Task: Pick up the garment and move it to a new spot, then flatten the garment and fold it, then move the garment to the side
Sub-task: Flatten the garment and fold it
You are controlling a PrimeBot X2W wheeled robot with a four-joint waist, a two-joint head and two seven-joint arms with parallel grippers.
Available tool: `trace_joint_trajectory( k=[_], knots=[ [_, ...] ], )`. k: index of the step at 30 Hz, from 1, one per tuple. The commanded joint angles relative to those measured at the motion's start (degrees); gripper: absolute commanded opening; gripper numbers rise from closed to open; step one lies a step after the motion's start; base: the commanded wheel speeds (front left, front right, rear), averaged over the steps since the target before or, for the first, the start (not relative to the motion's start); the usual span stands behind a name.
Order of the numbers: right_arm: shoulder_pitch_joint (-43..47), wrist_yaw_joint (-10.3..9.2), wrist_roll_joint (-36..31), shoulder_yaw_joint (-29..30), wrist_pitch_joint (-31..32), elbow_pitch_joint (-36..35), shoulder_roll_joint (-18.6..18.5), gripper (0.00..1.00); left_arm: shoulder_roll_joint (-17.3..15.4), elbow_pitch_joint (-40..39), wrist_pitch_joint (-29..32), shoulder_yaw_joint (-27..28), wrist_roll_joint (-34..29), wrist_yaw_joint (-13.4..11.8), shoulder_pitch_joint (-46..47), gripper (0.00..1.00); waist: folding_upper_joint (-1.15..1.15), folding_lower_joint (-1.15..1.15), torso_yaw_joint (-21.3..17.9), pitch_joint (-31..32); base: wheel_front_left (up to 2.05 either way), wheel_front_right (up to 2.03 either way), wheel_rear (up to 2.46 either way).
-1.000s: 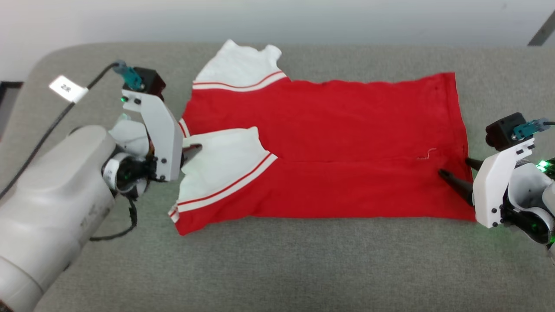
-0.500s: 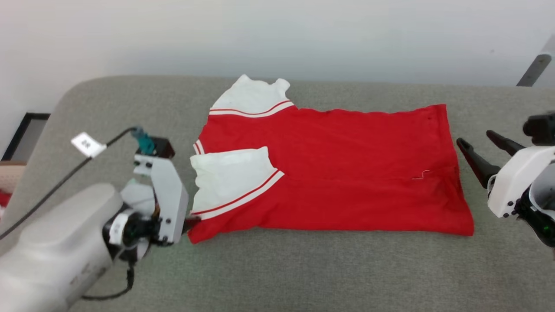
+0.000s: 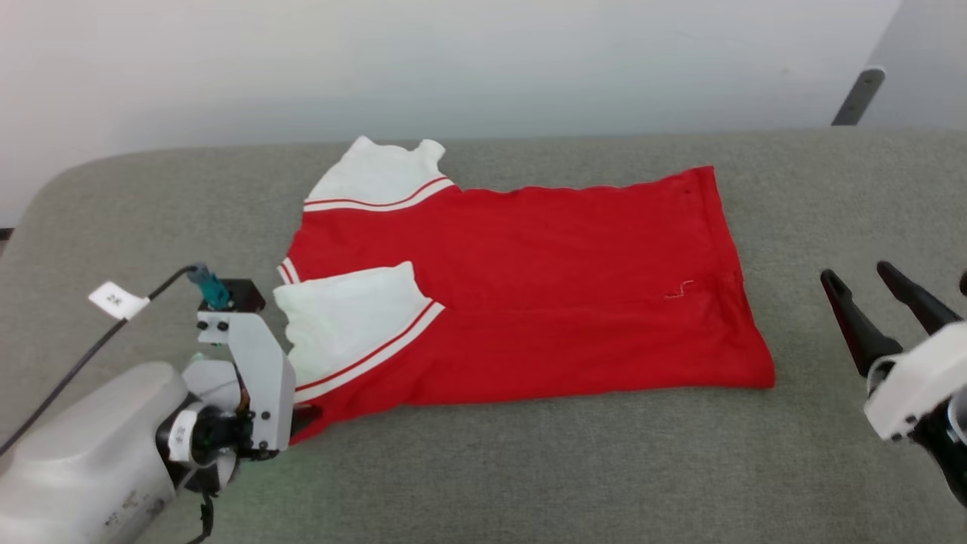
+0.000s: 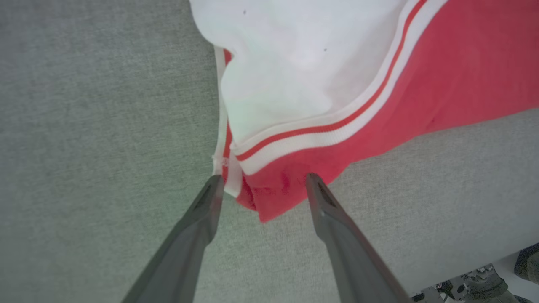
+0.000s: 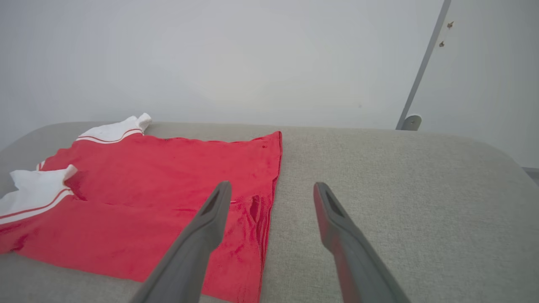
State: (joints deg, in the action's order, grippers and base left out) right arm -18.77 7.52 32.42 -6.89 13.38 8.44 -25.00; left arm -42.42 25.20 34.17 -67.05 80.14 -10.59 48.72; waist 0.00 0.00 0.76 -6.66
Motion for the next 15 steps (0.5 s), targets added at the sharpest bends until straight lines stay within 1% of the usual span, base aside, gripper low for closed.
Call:
trace_joint_trajectory(
  k=[1, 5, 9, 11, 15],
  knots=[
    [3.25, -0.06, -2.02, 3.65, 1.82, -3.92, 2.16, 1.00, 0.33, 1.11, -0.58, -0.07, -0.08, 0.60, -0.88, 1.00, 0.00, 0.00, -1.17, -0.93, 0.00, 0.00, 0.00],
    [8.01, -0.06, -4.41, 8.71, 6.01, -11.24, 6.06, 1.00, 1.27, 4.49, -0.72, 0.29, 0.99, 0.63, -1.75, 1.00, 0.00, 0.00, -1.93, -1.71, 0.00, 0.00, 0.00],
    [10.83, -0.05, -6.50, 11.38, 9.79, -16.97, 8.87, 1.00, 3.00, 7.86, 0.66, 0.21, 2.53, 0.69, -2.88, 1.00, 0.00, 0.00, -2.24, -2.43, 0.00, 0.00, 0.00],
    [11.59, -0.05, -7.15, 11.89, 11.74, -18.84, 9.65, 1.00, 4.03, 9.13, 1.47, 0.37, 3.54, 1.16, -3.29, 0.00, 0.00, 0.00, -2.22, -2.74, 0.00, 0.00, 0.00],
    [12.69, -0.05, -7.25, 12.19, 14.87, -20.30, 10.58, 1.00, 5.17, 10.56, 1.31, 0.59, 3.79, 2.11, -2.61, 0.00, 0.00, 0.00, -1.93, -3.35, 0.00, 0.00, 0.00]
  ],
)
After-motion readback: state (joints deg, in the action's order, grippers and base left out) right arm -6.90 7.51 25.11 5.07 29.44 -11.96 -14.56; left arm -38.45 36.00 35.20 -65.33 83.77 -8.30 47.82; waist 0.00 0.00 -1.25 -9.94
